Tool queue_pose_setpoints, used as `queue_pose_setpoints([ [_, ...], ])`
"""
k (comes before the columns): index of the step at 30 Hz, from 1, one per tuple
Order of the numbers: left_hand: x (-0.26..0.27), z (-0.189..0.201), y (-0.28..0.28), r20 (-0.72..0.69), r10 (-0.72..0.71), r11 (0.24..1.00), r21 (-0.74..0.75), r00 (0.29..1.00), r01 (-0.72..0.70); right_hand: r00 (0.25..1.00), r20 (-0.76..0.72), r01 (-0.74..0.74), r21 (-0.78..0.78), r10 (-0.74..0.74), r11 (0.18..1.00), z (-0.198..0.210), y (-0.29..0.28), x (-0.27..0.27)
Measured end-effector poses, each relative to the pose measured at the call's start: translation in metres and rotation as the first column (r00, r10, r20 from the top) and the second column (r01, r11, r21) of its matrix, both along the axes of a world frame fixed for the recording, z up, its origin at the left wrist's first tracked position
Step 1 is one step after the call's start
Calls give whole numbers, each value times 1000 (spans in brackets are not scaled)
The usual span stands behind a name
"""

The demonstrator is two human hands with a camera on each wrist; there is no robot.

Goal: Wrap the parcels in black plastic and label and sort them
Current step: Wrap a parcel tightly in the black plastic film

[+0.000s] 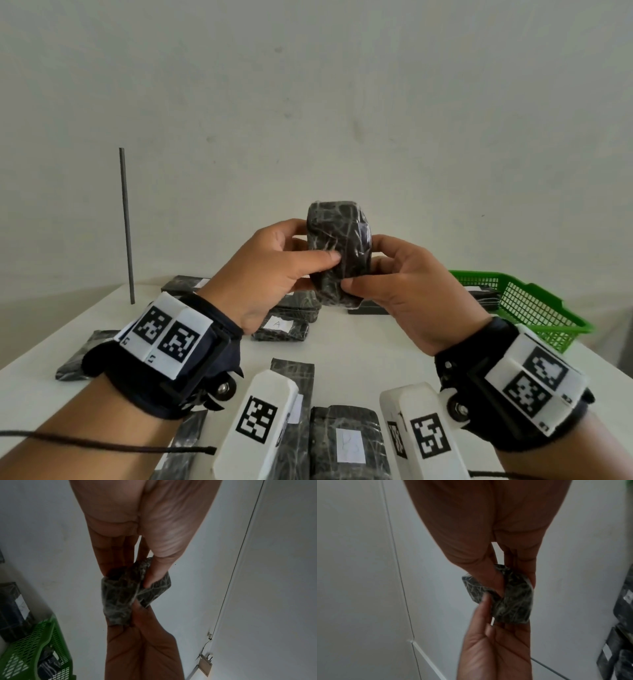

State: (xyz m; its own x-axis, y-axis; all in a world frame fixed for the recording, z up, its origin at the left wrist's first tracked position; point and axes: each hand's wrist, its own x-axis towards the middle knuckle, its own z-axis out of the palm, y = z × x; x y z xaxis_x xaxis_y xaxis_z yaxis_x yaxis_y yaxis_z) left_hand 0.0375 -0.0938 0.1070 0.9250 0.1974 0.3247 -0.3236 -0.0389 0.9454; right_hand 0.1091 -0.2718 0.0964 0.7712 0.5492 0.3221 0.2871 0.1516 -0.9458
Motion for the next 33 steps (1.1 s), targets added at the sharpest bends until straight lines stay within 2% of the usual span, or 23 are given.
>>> queue_pose_setpoints([
  [3, 0, -3, 2, 7, 23, 999, 23, 1000, -23, 994, -105, -36, 47, 41, 998, 1, 0, -1],
  [7, -2, 0, 1, -6, 38, 999, 23, 999, -38, 995, -80, 65, 32, -62, 997, 0, 3, -1],
  [9, -2, 0, 1, -22, 59, 998, 33, 998, -59, 992, 5, 130, -71, -130, 989, 1, 3, 0],
  [11, -2, 0, 1, -60, 59, 997, 45, 996, -56, 967, 189, 208, -182, -173, 961, 2, 0, 2],
  [13, -4, 1, 1, -104, 18, 999, 51, 994, -13, 959, 255, 169, -163, -124, 972, 0, 1, 4],
  [15, -6, 3, 0, -112, -37, 998, 52, 993, 43, 985, 157, 84, -40, -77, 996, -2, 4, 8],
  [18, -11, 5, -1, -121, -117, 989, 79, 986, 127, 991, 17, 131, 119, -134, 984, 0, 3, 11],
  [20, -11, 2, 4, -125, -140, 966, 202, 982, 163, 987, -58, 154, 143, -147, 978, 2, 2, 11],
  [23, -9, -3, 12, -90, -69, 933, 347, 993, 96, 978, -162, 158, 167, -131, 973, 5, 3, 9],
  [24, -8, -4, 13, -80, -71, 930, 356, 994, 95, 974, -194, 149, 177, -114, 973, 5, 4, 8],
  [27, -5, -4, 12, -32, -201, 932, 302, 979, 201, 972, -235, 52, 207, -2, 977, 7, 6, 1],
  [29, -2, -7, 14, 21, -184, 961, 214, 983, 176, 978, -190, -48, 206, 87, 977, 7, 6, -5],
  [33, 4, -15, 16, 59, -135, 987, 94, 989, 129, 977, -39, -205, 91, 209, 975, 5, 1, -8],
])
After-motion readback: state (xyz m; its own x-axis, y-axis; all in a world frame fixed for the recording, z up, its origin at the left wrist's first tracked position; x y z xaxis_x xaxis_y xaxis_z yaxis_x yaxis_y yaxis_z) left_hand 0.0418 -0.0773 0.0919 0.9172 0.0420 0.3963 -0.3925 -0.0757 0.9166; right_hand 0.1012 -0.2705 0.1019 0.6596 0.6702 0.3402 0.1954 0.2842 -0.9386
